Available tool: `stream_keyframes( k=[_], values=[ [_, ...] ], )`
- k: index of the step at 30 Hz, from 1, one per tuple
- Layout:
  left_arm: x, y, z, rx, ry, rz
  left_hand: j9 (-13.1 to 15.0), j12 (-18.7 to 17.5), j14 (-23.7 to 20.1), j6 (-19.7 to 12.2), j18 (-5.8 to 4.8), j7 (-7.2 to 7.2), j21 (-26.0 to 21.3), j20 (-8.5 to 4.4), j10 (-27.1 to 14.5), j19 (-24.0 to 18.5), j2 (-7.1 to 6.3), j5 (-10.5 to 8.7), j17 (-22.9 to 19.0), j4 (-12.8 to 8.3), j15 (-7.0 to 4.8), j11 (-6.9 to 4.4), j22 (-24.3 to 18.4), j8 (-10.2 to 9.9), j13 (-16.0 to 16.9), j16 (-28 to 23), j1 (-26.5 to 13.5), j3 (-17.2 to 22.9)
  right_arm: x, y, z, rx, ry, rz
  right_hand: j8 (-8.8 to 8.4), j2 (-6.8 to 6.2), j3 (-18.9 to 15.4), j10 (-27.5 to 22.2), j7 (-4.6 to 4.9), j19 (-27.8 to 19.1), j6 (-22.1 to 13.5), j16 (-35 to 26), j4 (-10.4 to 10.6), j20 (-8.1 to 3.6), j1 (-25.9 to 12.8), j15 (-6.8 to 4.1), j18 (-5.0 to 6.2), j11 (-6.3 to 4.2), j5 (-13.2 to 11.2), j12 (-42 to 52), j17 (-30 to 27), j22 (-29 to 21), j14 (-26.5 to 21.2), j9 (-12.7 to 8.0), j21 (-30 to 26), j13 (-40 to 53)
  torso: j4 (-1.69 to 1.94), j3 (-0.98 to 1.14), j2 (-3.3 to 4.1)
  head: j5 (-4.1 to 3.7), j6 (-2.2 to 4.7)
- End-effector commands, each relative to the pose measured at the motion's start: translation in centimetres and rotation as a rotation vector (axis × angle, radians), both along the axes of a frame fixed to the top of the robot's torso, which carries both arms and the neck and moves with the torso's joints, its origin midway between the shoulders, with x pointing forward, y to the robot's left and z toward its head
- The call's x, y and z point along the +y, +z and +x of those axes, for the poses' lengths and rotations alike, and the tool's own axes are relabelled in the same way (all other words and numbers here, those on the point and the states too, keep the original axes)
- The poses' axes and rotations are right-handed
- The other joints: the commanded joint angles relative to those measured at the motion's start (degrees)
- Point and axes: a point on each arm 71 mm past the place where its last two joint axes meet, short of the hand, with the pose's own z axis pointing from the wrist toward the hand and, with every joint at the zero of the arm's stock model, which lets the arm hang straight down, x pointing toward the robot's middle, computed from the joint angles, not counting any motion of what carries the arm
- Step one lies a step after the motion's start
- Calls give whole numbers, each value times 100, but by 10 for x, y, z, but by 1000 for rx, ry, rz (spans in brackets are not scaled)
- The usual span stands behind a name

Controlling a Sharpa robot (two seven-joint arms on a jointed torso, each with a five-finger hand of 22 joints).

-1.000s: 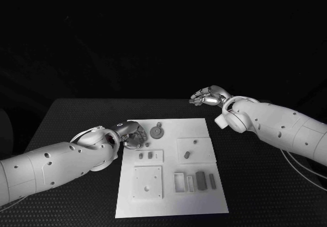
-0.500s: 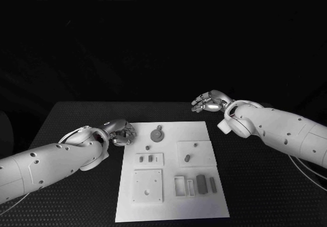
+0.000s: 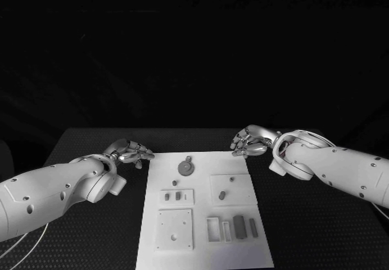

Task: Assemble the parts on the task board

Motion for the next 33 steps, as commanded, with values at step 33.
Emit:
stream_keyframes(
  k=[33],
  values=[
    [-11,5,-2,18,-19,-298,-32,199,-1037,-240,-170,79,-1103,531,-278,-1052,25,-104,-376,-123,635,174,-338,156,-63,-2118,-290,-195,40,-51,-49,-131,172,-514,-132,-847,756,-15,-118,752,204,1241,638,-468,261,-122,35,-38,-1083,-331,792,154,571,-44,1273,195,-7,-20,-26,125,-68]
  ],
)
